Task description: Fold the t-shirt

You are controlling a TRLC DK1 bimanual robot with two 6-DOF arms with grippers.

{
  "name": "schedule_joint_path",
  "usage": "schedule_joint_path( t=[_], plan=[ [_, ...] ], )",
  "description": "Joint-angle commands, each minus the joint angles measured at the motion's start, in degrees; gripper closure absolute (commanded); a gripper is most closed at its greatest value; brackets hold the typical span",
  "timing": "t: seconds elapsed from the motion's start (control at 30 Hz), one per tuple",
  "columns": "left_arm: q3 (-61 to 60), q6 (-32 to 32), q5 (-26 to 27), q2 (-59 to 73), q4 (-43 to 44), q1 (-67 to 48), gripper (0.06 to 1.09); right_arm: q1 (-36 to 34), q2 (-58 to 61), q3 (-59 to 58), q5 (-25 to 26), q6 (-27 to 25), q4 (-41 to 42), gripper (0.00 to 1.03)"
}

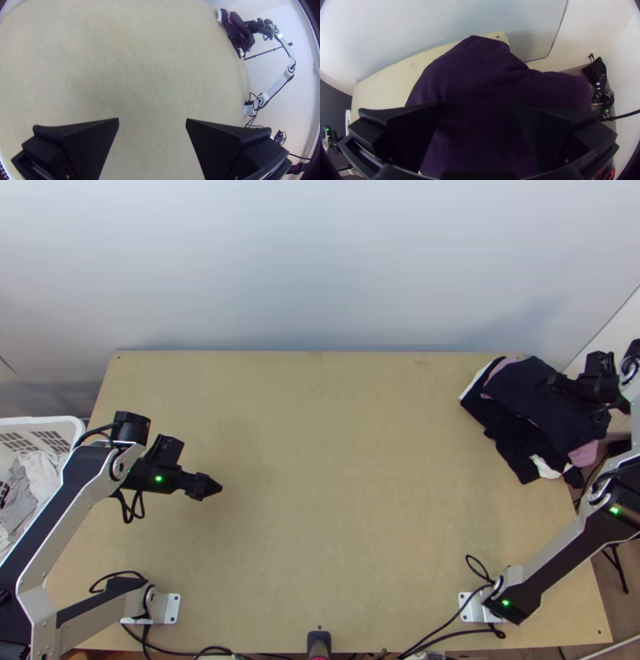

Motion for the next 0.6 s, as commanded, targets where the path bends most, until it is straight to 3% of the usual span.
schedule_joint_path(
  t=[0.0, 0.3, 0.37, 0.47, 0.57],
  plan=[
    [-0.15, 0.50, -0.16, -0.26, 0.08, -0.05, 0.11, 1.21, -4.19, 3.34, -0.34, 1.31, -0.26, 0.03],
    [0.11, 0.59, -0.69, -2.28, 0.52, -0.22, 0.11, 4.37, -13.42, 8.97, 1.33, 2.54, -6.85, 0.03],
    [-0.15, 0.15, -5.87, -5.00, 2.89, -1.19, 0.11, 5.43, -20.01, 5.10, 7.31, 2.89, -6.15, 0.03],
    [-1.82, 0.15, -17.03, -9.13, 7.64, -4.18, 0.10, 5.78, -34.78, -9.58, 10.65, 4.30, 5.46, 0.03],
    [-3.93, -0.81, -20.55, -13.35, 12.91, -4.53, 0.10, 7.80, -49.10, -25.31, 17.76, 5.27, 14.16, 0.04]
  ],
)
